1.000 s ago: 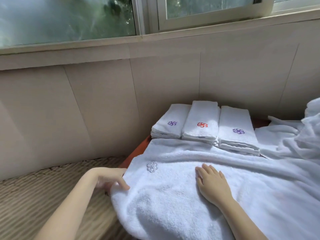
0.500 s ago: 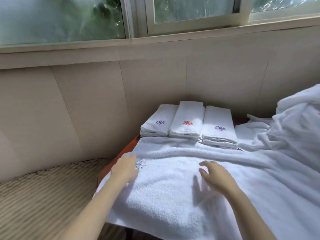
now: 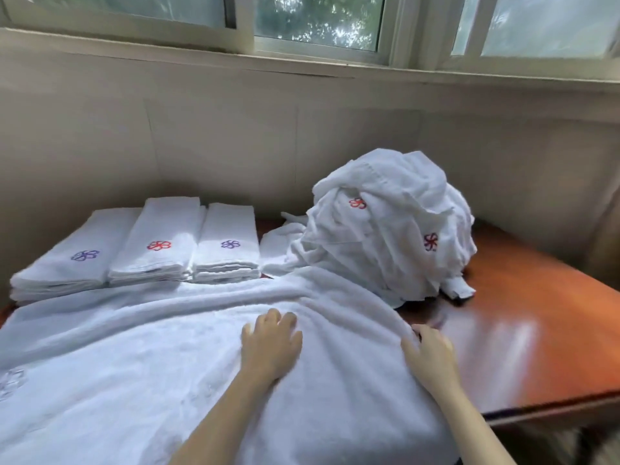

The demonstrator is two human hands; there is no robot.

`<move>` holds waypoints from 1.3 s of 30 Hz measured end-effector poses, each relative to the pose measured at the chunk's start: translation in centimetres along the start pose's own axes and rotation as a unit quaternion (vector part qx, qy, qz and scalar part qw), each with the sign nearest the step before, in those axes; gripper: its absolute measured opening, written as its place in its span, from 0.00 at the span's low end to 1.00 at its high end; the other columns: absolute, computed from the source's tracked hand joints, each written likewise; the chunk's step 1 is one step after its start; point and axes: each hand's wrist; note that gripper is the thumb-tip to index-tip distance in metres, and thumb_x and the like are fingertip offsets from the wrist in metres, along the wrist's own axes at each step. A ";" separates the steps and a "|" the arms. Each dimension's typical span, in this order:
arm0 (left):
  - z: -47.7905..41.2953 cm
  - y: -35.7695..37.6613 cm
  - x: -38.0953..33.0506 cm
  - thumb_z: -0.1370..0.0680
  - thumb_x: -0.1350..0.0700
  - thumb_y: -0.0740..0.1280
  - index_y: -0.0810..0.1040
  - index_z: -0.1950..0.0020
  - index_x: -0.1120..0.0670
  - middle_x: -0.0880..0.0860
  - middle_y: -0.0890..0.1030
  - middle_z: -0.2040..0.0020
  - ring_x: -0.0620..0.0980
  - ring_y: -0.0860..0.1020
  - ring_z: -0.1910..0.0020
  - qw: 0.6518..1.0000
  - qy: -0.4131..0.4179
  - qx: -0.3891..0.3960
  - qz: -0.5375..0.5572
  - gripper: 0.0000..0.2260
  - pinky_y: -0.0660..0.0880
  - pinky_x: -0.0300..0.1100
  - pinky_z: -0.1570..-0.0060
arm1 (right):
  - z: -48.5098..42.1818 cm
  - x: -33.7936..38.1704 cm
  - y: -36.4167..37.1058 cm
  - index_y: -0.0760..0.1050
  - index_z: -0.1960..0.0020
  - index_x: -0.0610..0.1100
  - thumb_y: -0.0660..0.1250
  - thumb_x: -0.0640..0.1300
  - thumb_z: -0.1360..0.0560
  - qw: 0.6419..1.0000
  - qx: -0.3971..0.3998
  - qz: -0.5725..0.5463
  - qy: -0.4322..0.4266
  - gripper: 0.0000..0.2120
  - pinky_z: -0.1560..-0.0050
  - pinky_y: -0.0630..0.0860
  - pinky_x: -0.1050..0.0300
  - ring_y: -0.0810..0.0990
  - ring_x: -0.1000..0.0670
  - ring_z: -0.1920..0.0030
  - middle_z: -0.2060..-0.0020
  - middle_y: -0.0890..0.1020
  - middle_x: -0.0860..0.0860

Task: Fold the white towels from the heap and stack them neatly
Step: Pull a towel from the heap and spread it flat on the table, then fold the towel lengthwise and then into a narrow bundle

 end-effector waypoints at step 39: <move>-3.0 -14.8 34.1 0.30 0.59 0.64 0.70 0.43 0.50 0.51 0.75 0.68 0.47 0.70 0.75 0.920 -0.246 0.280 0.120 0.15 0.65 0.38 0.76 | -7.2 26.0 8.9 0.67 0.63 0.49 0.60 0.39 0.25 0.887 0.302 0.265 -0.229 0.09 0.72 0.65 0.69 0.74 0.52 0.58 0.55 0.79 0.50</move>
Point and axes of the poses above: each hand's wrist, its own z-axis away from the middle knuckle, its own y-axis out of the palm, x = y × z
